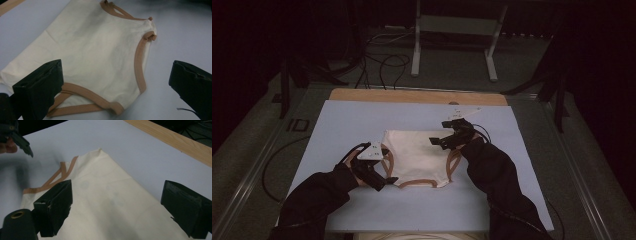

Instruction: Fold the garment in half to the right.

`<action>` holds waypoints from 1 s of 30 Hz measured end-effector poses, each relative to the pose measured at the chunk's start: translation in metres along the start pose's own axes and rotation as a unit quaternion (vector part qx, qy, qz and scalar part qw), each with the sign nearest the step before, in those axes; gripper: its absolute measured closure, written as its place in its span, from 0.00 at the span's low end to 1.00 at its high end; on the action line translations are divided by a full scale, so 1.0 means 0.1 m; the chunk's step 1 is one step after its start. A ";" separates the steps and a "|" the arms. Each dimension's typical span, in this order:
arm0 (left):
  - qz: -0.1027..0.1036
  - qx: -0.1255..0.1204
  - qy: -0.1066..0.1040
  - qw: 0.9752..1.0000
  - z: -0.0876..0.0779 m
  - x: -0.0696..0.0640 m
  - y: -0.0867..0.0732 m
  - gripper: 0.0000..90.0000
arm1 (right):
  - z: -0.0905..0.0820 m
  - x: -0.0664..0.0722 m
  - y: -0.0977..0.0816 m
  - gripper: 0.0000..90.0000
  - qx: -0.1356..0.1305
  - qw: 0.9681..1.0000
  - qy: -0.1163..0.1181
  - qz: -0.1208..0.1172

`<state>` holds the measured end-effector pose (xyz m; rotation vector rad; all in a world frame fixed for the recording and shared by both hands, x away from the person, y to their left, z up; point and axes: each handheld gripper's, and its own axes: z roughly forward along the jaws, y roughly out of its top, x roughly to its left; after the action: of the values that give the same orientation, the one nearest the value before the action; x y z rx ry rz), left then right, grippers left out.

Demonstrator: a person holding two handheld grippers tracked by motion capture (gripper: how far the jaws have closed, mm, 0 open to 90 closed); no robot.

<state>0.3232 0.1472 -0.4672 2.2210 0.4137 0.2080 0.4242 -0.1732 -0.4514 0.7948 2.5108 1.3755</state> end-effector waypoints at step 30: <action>0.085 0.084 -0.042 0.992 0.42 -0.10 -0.30 0.27 | 0.44 0.19 0.18 0.12 0.022 0.999 0.039 -0.017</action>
<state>0.3194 0.1309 -0.5167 2.4239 0.2014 0.1752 0.4318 -0.1229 -0.4596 0.7169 2.6099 1.3710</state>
